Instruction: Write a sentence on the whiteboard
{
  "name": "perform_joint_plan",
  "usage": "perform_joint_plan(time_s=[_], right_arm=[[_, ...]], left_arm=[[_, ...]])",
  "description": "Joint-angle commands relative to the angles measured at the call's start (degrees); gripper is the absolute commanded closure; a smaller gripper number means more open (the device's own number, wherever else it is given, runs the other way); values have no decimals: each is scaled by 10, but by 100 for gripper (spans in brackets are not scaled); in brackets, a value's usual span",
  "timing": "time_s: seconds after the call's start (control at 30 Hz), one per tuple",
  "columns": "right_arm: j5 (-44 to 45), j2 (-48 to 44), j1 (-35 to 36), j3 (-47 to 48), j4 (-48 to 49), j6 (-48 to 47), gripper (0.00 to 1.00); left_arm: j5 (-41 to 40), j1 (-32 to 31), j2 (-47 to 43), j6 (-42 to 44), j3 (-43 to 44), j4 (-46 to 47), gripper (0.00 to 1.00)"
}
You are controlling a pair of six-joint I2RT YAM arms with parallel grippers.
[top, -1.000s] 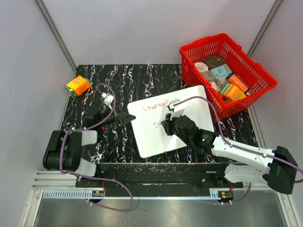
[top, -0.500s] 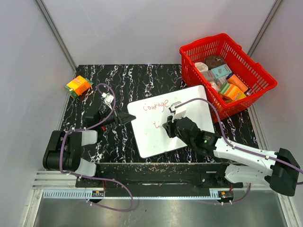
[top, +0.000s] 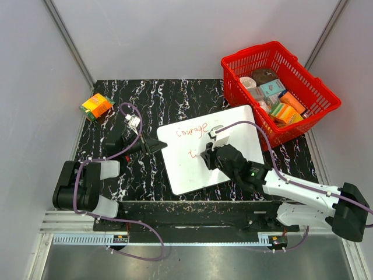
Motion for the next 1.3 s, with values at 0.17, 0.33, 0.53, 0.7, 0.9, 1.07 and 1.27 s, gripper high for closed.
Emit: perform_joint_plan(time_s=[0.17,0.33,0.53,0.7,0.9,1.07,1.27], right_arm=[[18,-7,-17,25,2,-15,100],[6,-26,-18,32,29,-28,100],[12,-12,-17,40,33,-62,100],[32,-9,-18,24,53,-73,100],[24,-9,-17,20,71,-76,100],[1,-1,-17,19,82,-83,100],[51,6,12,22,68,-98,100]], left_arm=[[-9,-28,-1,103,8,-6,100],[-8,-28,-1,102,9,-6,100],[-6,-28,-3,98,9,-4,100],[-6,-28,-3,95,9,-3,100],[-7,-28,-8,95,7,1,98],[-7,-28,-5,95,9,-2,96],[-6,-28,-2,96,11,-3,99]])
